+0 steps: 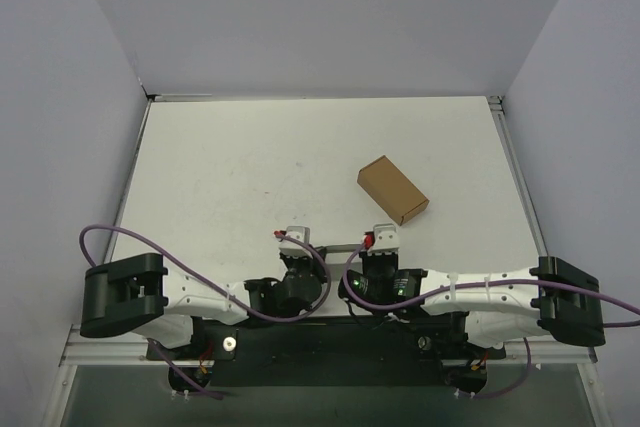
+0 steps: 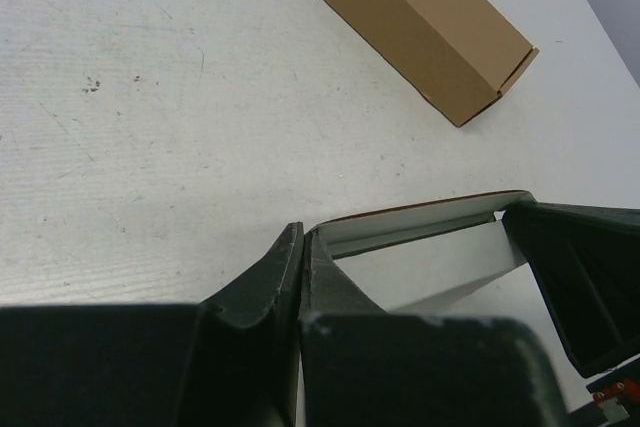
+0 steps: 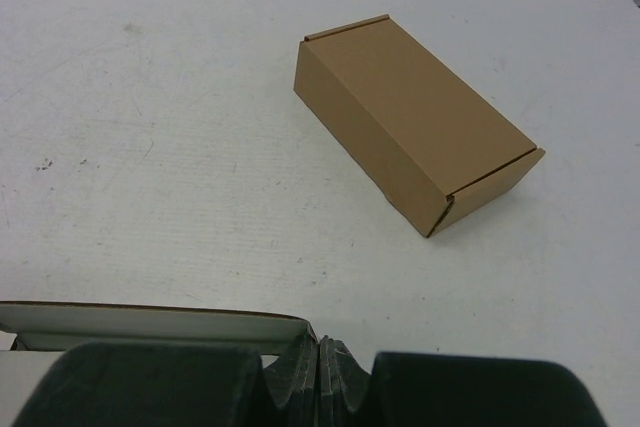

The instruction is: Fold the paper box

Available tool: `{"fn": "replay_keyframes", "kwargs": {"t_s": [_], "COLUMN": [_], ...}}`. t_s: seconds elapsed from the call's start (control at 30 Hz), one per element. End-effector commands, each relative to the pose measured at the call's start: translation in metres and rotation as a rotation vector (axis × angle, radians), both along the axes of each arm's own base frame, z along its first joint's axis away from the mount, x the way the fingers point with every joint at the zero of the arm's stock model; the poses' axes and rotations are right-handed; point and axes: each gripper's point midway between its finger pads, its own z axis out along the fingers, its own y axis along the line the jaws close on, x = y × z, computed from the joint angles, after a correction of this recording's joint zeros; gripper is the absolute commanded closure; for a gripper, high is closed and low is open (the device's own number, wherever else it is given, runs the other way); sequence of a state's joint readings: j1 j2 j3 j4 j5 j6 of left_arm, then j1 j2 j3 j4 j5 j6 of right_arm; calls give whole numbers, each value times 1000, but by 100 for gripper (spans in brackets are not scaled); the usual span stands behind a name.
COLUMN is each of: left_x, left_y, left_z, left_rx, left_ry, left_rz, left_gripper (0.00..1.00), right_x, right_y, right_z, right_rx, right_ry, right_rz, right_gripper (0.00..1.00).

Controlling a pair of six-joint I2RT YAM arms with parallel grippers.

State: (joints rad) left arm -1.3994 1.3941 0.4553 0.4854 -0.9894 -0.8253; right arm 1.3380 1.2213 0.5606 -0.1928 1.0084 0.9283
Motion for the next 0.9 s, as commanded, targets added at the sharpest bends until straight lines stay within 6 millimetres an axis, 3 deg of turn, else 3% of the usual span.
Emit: {"fn": "replay_keyframes", "kwargs": {"t_s": [0.0,0.2,0.43,0.87], "left_x": [-56,-53,-41,-58], "left_y": [-17,-17,-16,-33], "left_z": [-70,-76,-53,-57], "left_rx": [176,216,182,158], "left_ry": [201,181,115,138], "left_rz": [-276,-252,-202,-327], "left_gripper": [100,100,100,100], "right_x": [-21,-17,-14,-34], "right_y": [17,19,21,26], "right_z": [-25,-18,-10,-7], "right_rx": [60,81,90,137], "right_ry": [121,82,58,98], "right_rz": [66,43,40,92], "right_gripper": [100,100,100,100]}}
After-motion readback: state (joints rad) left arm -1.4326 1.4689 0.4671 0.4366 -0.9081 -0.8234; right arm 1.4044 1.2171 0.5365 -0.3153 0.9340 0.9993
